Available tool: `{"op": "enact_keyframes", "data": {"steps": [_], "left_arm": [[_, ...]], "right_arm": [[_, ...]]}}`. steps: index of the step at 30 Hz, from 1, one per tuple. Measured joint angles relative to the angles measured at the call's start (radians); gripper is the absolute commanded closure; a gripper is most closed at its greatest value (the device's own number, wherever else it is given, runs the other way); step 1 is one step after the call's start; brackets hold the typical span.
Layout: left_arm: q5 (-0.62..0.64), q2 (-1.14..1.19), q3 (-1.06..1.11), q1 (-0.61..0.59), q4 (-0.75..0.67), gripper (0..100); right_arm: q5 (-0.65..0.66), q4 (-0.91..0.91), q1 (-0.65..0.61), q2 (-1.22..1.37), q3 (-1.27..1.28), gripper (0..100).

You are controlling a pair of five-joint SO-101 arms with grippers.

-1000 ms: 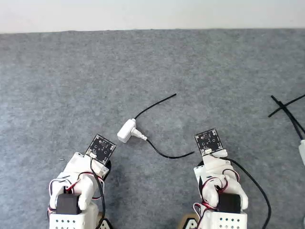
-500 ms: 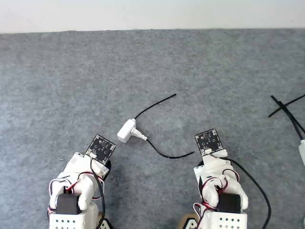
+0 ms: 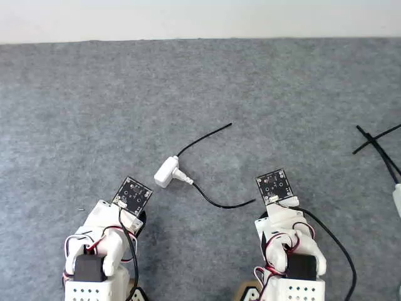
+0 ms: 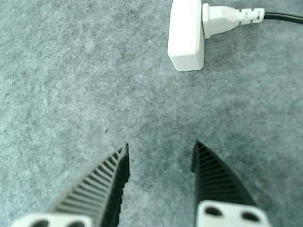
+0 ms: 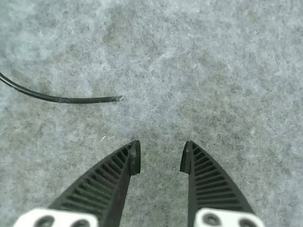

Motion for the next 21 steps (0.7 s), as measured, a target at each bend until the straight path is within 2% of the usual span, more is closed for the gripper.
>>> {"op": "enact_keyframes", "data": {"steps": [21], "left_arm": [[0.0,0.0,0.0,0.0,0.0,80]], "right_arm": [[0.0,0.0,0.0,0.0,0.0,83.5]]}}
